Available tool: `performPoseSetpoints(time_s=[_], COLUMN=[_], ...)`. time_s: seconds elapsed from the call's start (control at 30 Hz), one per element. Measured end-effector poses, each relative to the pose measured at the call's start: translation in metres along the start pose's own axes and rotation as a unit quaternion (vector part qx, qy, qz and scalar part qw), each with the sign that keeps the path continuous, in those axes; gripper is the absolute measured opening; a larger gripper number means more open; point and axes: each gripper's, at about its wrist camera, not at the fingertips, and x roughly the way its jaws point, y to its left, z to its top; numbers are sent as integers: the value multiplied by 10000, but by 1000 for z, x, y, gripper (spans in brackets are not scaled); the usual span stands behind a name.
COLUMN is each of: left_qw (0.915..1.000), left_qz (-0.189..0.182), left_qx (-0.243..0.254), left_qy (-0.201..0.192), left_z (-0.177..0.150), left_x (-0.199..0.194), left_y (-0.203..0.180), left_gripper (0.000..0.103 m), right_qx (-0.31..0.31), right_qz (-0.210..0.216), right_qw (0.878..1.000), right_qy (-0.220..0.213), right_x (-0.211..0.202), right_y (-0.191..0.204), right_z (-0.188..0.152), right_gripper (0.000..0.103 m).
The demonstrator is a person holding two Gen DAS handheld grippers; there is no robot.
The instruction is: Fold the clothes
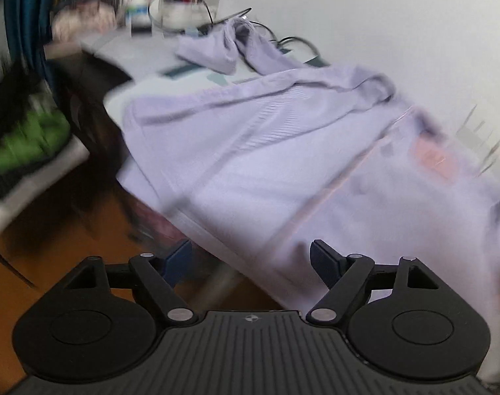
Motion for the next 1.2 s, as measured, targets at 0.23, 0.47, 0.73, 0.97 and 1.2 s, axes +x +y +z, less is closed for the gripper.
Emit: performPoseSetpoints(time_s=[0.23, 0.47, 0.73, 0.97, 1.2], left_qw=[9776, 9785, 9813, 9600, 9471], left_qz=[-1843, -1616, -607, 340, 1084], left_qx=[-378, 19, 1792, 2765, 2959], left_qy=[941, 1285, 359, 284, 612], left_z=[-67, -125, -140, -146, -149], left_x=[-12, -3, -24, 5, 41], left_y=[-28, -91, -202, -281, -300], left_gripper=[92, 92, 92, 92, 92], right_qx=[-186, -683, -2799, -3563, -4340], right_qz=[-618, -1425, -1843, -1090, -1063], right_qw=[9972, 9852, 9415, 9276, 8933], right_qy=[-387, -667, -361, 273, 492], right_x=[-18, -23, 6, 30, 46], right_y=[-17, -39, -44, -52, -63], right_z=[25, 57, 73, 77, 67], right_gripper=[71, 90, 102, 102, 76])
